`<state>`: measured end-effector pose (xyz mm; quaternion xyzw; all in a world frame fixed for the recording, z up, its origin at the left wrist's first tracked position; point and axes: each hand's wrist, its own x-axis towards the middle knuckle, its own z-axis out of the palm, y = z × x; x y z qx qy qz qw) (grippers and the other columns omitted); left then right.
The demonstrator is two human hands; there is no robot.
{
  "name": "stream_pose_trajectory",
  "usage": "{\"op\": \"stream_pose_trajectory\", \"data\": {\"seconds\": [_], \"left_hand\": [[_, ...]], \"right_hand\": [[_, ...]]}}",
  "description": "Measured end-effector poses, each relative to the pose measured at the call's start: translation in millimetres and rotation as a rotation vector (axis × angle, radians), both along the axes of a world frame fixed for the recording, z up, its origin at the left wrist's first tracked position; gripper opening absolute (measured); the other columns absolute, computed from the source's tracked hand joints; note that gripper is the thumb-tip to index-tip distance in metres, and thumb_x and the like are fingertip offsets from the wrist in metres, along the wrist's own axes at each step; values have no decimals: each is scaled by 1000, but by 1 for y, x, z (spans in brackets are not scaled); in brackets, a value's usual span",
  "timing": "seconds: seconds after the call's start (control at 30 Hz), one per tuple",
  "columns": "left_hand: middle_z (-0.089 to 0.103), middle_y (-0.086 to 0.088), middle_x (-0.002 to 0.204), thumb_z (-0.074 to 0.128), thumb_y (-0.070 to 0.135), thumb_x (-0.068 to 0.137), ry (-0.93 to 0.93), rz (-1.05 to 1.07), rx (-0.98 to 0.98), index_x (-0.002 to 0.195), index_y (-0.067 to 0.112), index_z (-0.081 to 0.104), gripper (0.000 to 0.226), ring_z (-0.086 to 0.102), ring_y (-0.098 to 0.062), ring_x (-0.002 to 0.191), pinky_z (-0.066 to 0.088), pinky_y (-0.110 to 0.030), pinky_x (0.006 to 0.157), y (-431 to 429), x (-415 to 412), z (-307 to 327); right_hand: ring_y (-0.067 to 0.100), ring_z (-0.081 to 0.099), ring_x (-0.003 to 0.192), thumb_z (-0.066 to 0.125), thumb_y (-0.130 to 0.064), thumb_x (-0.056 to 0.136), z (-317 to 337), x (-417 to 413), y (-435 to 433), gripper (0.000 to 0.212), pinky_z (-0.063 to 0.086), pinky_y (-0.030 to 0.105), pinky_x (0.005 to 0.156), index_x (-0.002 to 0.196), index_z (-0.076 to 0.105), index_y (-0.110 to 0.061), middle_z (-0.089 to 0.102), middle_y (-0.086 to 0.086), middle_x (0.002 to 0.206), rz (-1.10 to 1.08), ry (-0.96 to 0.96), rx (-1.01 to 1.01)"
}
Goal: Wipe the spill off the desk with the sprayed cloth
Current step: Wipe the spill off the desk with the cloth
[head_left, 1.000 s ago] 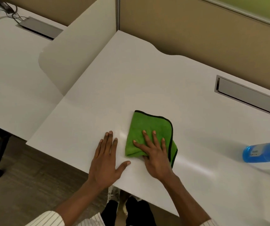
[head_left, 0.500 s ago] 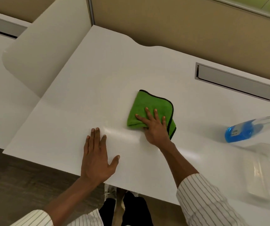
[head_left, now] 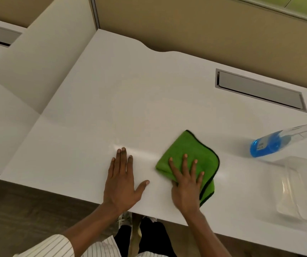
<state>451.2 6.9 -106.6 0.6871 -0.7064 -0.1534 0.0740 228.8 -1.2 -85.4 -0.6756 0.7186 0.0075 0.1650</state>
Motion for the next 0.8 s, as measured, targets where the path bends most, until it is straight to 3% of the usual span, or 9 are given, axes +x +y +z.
{"op": "stream_pose_trajectory", "data": {"seconds": [0.17, 0.33, 0.47, 0.7, 0.8], "left_hand": [[-2, -19, 182, 41, 80, 96, -25, -4, 4, 170, 1, 26, 109, -2, -33, 171, 13, -52, 138, 0, 0, 0], [-8, -17, 183, 39, 83, 96, -36, -3, 34, 171, 3, 20, 111, -8, -30, 171, 9, -50, 139, -1, 1, -1], [-8, -18, 183, 38, 82, 96, -40, -9, 28, 171, 2, 20, 111, -9, -31, 171, 6, -50, 139, -1, -2, 0], [-9, -20, 182, 31, 83, 97, -53, -23, 36, 171, 1, 20, 111, -9, -33, 170, 7, -50, 139, -1, -1, 3], [-11, -16, 182, 28, 84, 97, -23, -21, 41, 172, 4, 19, 110, -10, -30, 170, 4, -47, 138, -3, 2, 5]], "right_hand": [[27, -22, 161, 55, -9, 95, 0, -40, 41, 92, -4, 60, 130, 159, 12, -59, -8, -11, 176, 206, -103, -27], [29, -15, 162, 55, -9, 98, 1, -87, 8, 83, 1, 65, 128, 157, 21, -56, -3, -9, 176, -30, -121, -31], [32, -16, 162, 53, -20, 104, 0, -80, -36, 70, -7, 66, 126, 158, 23, -52, -1, -5, 177, -167, -125, -10], [31, -15, 162, 59, -14, 98, -4, -60, -4, 80, -6, 62, 128, 159, 24, -52, 1, -7, 176, 179, -145, -64], [29, -12, 163, 63, -11, 96, -9, -62, 3, 81, -4, 64, 128, 158, 29, -51, 6, -8, 176, 193, -173, -89]]}}
